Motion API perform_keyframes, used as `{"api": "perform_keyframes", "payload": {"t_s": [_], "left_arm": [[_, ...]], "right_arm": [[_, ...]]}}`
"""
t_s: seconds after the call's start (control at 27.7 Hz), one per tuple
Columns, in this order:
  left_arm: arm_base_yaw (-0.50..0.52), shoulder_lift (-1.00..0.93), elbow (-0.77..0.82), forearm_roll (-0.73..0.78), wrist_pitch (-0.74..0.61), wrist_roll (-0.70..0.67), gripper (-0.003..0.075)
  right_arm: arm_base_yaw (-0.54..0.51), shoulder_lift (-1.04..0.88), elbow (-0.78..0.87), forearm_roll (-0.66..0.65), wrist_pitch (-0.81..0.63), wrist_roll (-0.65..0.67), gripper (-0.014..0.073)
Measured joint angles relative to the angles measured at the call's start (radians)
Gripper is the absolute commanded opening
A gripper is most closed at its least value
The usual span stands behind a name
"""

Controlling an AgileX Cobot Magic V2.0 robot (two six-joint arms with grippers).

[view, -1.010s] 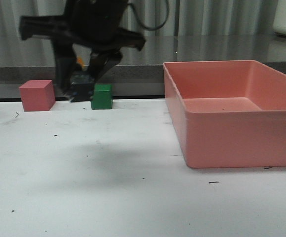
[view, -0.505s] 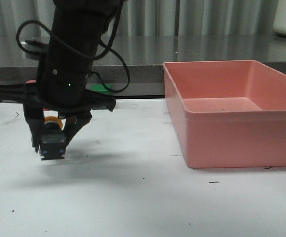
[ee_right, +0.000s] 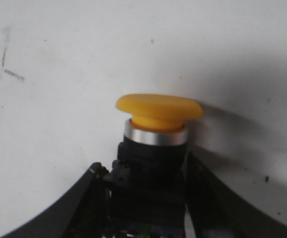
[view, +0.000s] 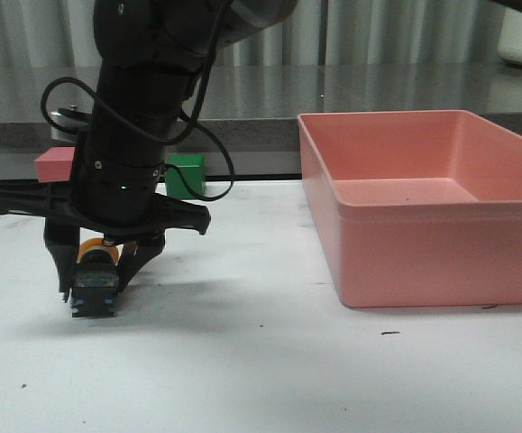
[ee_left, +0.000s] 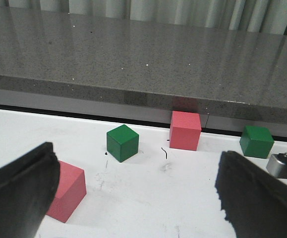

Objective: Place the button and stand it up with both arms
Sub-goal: 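Carry the button with the right gripper toward the left arm's side, then open the right gripper to drop the button on the table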

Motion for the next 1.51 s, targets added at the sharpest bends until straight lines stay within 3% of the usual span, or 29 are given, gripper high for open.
{"api": "perform_keyframes", "payload": {"t_s": [0.36,0.69,0.79,0.87,1.08,1.12,1.51], "left_arm": [[0.000,0.000,0.000,0.000,0.002,0.000,0.0618],[0.000,0.000,0.000,0.000,0.002,0.000,0.0618],[0.000,0.000,0.000,0.000,0.002,0.000,0.0618],[0.000,0.000,0.000,0.000,0.002,0.000,0.0618],[0.000,0.000,0.000,0.000,0.004,0.000,0.0618],[0.000,0.000,0.000,0.000,0.004,0.000,0.0618],[0.000,0.000,0.000,0.000,0.004,0.000,0.0618]], "right_arm": [[0.000,0.002,0.000,0.000,-0.004,0.049,0.0472],[0.000,-0.001,-0.002,0.002,-0.008,0.051,0.0481],[0.000,-0.029,-0.002,0.002,0.015,0.043,0.0419],[0.000,-0.058,-0.002,0.002,0.029,0.025,0.0330],[0.000,-0.202,-0.004,0.002,0.051,-0.073,-0.0046],[0.000,-0.222,-0.004,0.002,0.062,-0.081,-0.0071],[-0.083,-0.381,-0.001,0.002,0.246,-0.243,-0.0062]]}}
